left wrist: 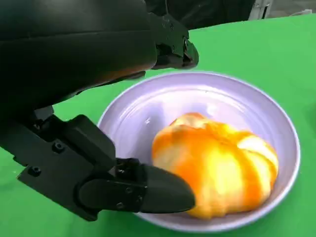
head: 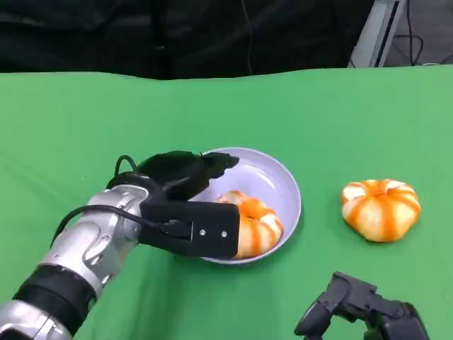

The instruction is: Grasp the bread from the table and place it into the plate.

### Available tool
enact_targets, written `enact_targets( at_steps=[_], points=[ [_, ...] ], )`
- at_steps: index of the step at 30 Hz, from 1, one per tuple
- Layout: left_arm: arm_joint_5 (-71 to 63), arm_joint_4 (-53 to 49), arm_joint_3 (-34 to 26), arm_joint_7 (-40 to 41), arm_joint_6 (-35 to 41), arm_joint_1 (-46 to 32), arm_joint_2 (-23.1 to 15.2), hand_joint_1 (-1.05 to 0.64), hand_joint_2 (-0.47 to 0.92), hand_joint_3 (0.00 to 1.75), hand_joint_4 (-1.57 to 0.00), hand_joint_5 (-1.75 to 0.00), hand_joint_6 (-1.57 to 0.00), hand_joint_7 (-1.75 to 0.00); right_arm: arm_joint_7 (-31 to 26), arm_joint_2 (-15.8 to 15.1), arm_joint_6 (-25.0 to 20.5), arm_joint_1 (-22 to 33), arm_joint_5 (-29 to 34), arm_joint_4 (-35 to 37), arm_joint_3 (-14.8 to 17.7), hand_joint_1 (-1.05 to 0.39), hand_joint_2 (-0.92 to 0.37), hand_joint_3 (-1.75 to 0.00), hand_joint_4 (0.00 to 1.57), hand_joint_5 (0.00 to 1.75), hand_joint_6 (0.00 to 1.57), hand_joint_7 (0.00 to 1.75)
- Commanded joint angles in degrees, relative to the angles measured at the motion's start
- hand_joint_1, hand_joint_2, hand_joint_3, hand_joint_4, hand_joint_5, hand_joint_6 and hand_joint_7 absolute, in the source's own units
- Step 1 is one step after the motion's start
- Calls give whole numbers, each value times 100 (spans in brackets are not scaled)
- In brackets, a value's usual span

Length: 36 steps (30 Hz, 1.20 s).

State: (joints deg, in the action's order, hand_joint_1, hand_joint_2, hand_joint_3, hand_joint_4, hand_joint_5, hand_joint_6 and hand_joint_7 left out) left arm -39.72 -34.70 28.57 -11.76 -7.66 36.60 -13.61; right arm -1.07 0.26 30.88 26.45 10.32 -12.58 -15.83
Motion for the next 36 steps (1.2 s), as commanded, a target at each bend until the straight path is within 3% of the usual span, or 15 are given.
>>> enact_targets(
  at_steps=[1, 7, 36],
  points=[
    [50, 106, -30, -89, 46, 89, -86, -104, 92, 54, 0, 0, 0, 0, -17, -34, 82, 29, -77, 2, 37, -5, -28, -138, 77, 156, 82, 128],
    [57, 455, -72, -262, 87, 10, -252, -103, 92, 53, 0, 0, 0, 0, -13, -31, 71, 14, -72, 6, 35, -5, -28, -138, 77, 157, 82, 128],
    [38, 392, -26, -260, 149, 26, -242, -100, 92, 49, 0, 0, 0, 0, -9, -31, 35, 27, -86, -28, 43, -7, -30, -136, 76, 157, 81, 127]
  ],
)
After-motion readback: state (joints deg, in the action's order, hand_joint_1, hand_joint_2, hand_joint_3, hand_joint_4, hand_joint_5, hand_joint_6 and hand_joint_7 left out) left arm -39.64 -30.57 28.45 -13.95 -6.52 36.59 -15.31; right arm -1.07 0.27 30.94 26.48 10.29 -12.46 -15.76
